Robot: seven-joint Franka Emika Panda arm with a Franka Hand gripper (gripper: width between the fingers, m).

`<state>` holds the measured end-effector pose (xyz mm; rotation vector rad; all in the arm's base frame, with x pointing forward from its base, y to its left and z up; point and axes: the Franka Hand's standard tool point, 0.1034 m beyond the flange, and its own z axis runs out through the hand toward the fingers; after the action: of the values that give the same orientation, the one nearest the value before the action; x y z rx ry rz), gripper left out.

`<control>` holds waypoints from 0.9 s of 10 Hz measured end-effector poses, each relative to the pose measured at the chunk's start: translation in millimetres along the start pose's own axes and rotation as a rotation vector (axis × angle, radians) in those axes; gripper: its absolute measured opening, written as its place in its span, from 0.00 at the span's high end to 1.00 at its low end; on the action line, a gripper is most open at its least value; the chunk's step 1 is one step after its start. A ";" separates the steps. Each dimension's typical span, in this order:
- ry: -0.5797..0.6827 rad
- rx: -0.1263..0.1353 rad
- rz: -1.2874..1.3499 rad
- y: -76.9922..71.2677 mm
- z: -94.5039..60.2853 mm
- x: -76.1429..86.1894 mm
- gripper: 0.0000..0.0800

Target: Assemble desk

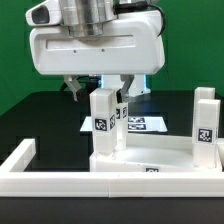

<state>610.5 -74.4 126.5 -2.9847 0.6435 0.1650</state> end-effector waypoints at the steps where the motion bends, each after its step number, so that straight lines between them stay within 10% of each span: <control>1: 0.000 0.000 0.001 0.0 0.0 0.0 0.49; 3: 0.000 0.000 0.121 0.0 0.1 0.0 0.64; 9: 0.134 0.058 0.771 -4.4 1.8 5.1 0.64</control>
Offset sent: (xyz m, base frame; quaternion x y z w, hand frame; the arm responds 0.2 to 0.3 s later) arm 0.0000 0.0000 0.0000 0.0000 0.0000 0.1938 0.9810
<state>616.8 -72.3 124.4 -2.5378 1.7389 -0.0119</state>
